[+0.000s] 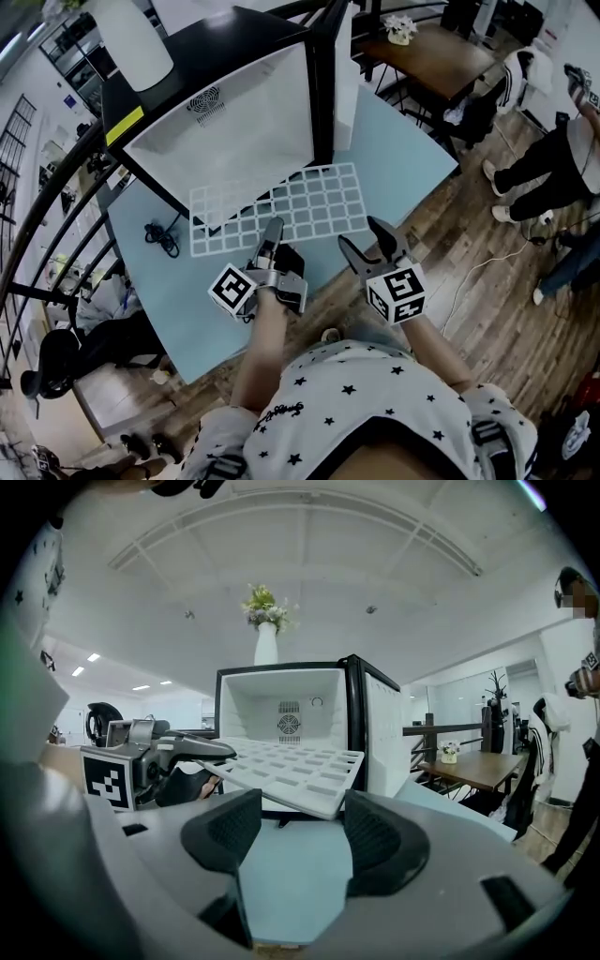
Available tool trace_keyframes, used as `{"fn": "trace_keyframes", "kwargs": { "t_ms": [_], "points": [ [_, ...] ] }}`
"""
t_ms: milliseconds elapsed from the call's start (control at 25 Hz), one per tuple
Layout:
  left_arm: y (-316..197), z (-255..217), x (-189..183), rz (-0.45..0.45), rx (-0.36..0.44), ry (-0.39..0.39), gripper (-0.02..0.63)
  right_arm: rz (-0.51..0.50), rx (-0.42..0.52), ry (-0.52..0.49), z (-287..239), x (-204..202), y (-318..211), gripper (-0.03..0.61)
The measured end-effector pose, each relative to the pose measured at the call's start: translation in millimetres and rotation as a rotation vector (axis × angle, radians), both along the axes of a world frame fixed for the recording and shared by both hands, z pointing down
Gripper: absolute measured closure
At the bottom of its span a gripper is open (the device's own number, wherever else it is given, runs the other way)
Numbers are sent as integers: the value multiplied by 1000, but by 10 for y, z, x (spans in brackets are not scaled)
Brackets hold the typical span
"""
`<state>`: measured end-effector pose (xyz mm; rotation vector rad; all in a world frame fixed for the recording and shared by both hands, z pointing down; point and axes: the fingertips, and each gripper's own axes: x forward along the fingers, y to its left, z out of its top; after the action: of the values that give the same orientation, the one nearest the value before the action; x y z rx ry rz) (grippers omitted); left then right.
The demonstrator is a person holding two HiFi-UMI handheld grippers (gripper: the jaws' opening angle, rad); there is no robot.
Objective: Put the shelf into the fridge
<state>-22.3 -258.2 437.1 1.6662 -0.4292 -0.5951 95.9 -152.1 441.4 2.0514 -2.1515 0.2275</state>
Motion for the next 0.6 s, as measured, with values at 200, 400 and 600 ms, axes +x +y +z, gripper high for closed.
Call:
{"fn": "trace_keyframes", "kwargs": {
  "t_ms": [200,400,600],
  "points": [
    [-140,19,77,-41,-14,4,583,-41,3,-1,-1,119,-195,331],
    [-340,-22,96,-98,-11,7,583,-98,11,-5,-26,194,-468,331],
    [-461,-7,104,-165,-9,7,583,-161,20,-6,-17,260,-676,330]
  ]
}}
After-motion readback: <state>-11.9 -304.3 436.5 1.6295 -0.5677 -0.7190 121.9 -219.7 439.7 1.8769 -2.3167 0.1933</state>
